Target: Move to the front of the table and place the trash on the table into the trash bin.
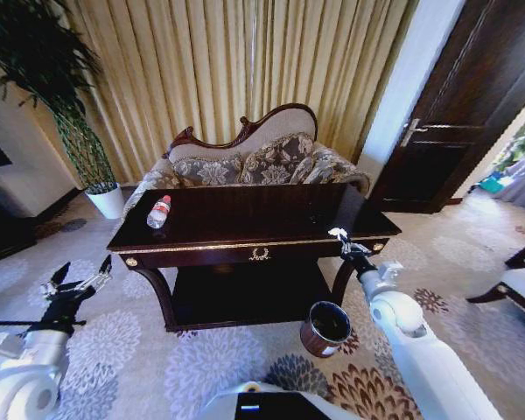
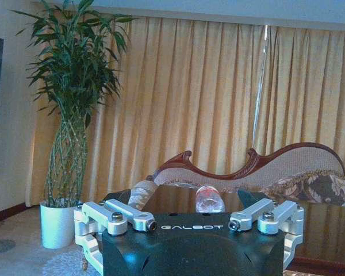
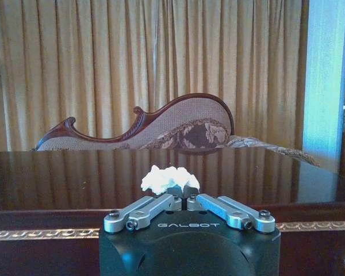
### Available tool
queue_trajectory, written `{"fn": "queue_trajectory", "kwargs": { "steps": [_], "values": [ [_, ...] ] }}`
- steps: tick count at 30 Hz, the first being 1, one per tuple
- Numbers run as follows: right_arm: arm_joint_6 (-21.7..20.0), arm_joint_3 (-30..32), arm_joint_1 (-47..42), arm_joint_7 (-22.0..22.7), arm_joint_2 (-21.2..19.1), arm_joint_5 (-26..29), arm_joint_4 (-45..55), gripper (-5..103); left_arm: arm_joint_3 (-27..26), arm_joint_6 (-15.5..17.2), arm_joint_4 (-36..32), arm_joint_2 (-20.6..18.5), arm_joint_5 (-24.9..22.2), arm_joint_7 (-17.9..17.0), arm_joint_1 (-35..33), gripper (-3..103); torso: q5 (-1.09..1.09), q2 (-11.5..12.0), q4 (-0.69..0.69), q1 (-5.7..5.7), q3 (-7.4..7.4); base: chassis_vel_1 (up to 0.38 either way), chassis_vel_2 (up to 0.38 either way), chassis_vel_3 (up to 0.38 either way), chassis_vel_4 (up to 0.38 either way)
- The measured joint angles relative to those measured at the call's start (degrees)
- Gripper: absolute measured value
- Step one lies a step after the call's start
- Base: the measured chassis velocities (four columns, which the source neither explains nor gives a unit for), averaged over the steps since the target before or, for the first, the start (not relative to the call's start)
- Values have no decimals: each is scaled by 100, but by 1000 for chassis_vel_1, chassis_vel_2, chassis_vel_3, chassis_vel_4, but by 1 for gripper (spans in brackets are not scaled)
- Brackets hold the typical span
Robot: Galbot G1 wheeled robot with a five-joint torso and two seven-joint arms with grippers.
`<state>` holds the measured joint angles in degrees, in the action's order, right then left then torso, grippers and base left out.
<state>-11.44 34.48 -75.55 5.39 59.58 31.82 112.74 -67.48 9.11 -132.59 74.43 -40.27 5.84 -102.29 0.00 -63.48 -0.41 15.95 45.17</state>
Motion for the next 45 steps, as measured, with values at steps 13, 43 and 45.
{"fn": "queue_trajectory", "kwargs": {
  "steps": [13, 43, 45],
  "values": [
    [144, -293, 84, 115, 196, -283, -334, 0, 51, -61, 99, 34, 7, 16, 21, 100, 0, 0, 1, 1, 1, 15, -22, -23, 18],
    [459, -236, 94, 120, 363, -803, -1405, 0, 81, -77, 125, 91, 15, -16, 37, 100, 0, 0, 0, 0, 0, 0, 0, 0, 0],
    [459, -243, 108, 118, 363, -801, -1414, 0, 133, -209, 170, 89, 107, -151, 75, 100, 0, 0, 1, 0, 0, 0, 0, 0, 0]
  ]
}}
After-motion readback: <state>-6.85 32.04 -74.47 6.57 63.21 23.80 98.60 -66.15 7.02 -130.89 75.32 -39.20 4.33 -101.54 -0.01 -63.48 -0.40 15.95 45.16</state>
